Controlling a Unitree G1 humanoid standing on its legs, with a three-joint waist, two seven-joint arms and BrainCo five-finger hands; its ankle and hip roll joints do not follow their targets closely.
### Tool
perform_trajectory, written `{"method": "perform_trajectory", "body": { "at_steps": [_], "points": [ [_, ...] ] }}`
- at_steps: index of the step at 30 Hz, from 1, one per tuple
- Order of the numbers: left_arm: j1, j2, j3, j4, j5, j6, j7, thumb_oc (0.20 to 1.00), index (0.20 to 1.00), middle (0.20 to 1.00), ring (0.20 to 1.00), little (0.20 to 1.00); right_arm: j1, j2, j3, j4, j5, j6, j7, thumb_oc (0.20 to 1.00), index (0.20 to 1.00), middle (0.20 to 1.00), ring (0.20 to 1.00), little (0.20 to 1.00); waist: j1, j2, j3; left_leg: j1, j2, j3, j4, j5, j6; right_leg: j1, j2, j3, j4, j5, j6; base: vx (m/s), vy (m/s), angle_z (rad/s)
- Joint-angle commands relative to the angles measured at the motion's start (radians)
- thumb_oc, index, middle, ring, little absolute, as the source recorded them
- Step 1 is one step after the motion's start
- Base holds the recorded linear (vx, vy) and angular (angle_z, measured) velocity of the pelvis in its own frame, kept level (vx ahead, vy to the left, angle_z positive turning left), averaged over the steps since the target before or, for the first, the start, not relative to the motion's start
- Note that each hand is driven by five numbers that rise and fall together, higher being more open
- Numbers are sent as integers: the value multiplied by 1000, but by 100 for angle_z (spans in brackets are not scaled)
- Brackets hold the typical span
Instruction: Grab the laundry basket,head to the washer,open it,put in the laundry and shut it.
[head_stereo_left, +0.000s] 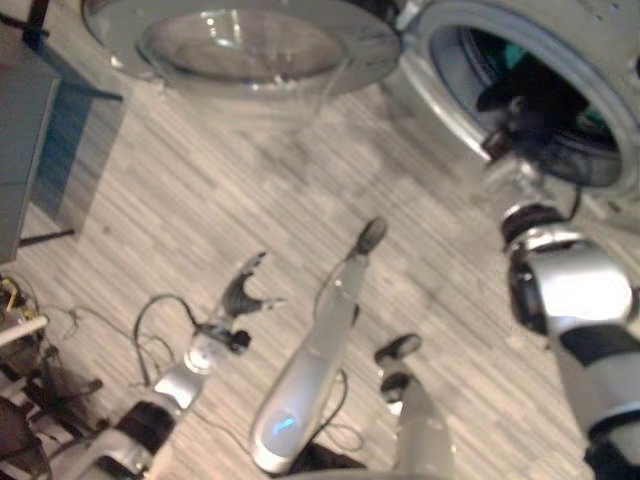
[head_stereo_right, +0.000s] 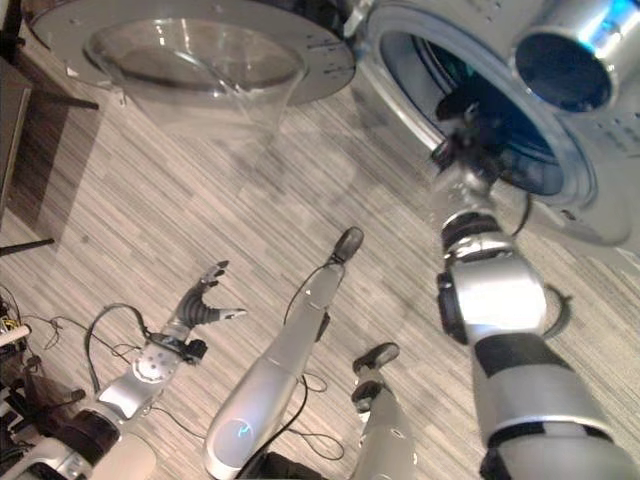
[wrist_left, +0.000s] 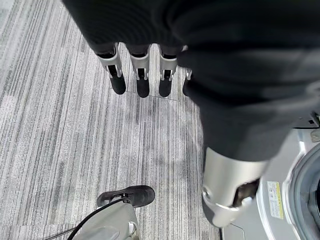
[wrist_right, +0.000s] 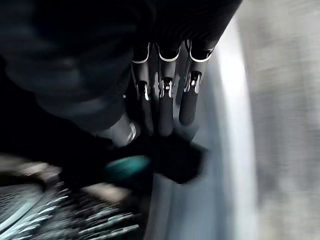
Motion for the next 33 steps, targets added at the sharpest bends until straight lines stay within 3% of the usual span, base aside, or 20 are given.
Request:
{"method": "perform_trajectory", "body": {
  "at_steps": [1,7,8,10,13,16,18,22,24,28,33],
  "points": [
    [92,21,9,-35,-45,-27,6,1000,1000,1000,1000,1000,-40,-60,71,-101,-3,-84,-4,200,200,200,200,200,16,33,-15,-52,-38,86,6,-41,18,63,110,29,-65,28,-112,0,0,0],
    [109,25,33,-43,-52,-29,2,1000,1000,1000,1000,1000,-35,-107,93,-236,29,-161,-1,200,200,200,200,200,14,25,-20,-55,-38,79,12,-43,17,58,111,28,-49,23,-112,-1,6,0],
    [110,23,35,-40,-51,-31,4,1000,1000,1000,1000,1000,-14,-95,94,-260,13,-166,-9,278,278,278,278,278,9,25,-18,-53,-35,80,14,-43,18,57,111,32,-44,22,-112,-9,34,0],
    [107,20,40,-24,-48,-34,14,1000,1000,1000,1000,1000,40,-52,96,-279,-34,-160,-29,1000,1000,1000,1000,1000,0,20,-14,-49,-29,80,18,-44,20,54,111,37,-35,22,-114,-10,2,-2],
    [94,14,41,-3,-41,-38,29,1000,1000,1000,1000,1000,114,26,97,-227,-107,-107,-36,1000,1000,1000,1000,1000,-17,17,-3,-44,-17,87,27,-45,21,54,113,45,-20,19,-120,-40,0,-5],
    [87,7,43,-13,-37,-40,34,1000,1000,1000,1000,1000,159,61,81,-212,-139,-97,-41,1000,1000,1000,1000,1000,-27,21,-1,-43,-12,91,30,-42,21,54,116,50,-15,16,-124,-52,11,-16],
    [96,-20,56,-26,-27,-45,49,1000,1000,1000,1000,1000,286,119,41,-365,-250,-147,-115,1000,1000,1000,1000,1000,-49,29,-1,-34,-5,93,27,-38,21,50,120,56,-4,9,-128,-65,43,-21],
    [108,-44,69,0,-1,-52,65,1000,1000,1000,1000,1000,486,196,26,-552,-378,-158,-156,1000,1000,1000,1000,1000,-82,21,-1,-7,8,99,28,-35,21,61,123,70,11,-2,-135,-60,38,-12],
    [119,-59,87,19,24,-45,77,1000,1000,1000,1000,1000,659,245,71,-631,-462,-123,-122,1000,1000,1000,1000,1000,-120,5,-1,18,27,108,38,-32,20,78,127,83,22,-8,-143,-108,38,0],
    [123,-72,102,62,52,-28,75,1000,1000,1000,1000,1000,824,277,122,-629,-518,-84,-63,1000,1000,1000,1000,1000,-162,-14,-8,54,48,120,44,-23,17,107,135,94,31,-16,-154,-98,22,-19],
    [150,-83,143,177,93,-1,53,1000,1000,1000,1000,1000,1103,282,215,-625,-581,-26,77,1000,1000,1000,1000,1000,-232,-43,-61,160,98,133,35,6,4,180,160,120,42,-35,-185,-78,29,-22]
  ]
}}
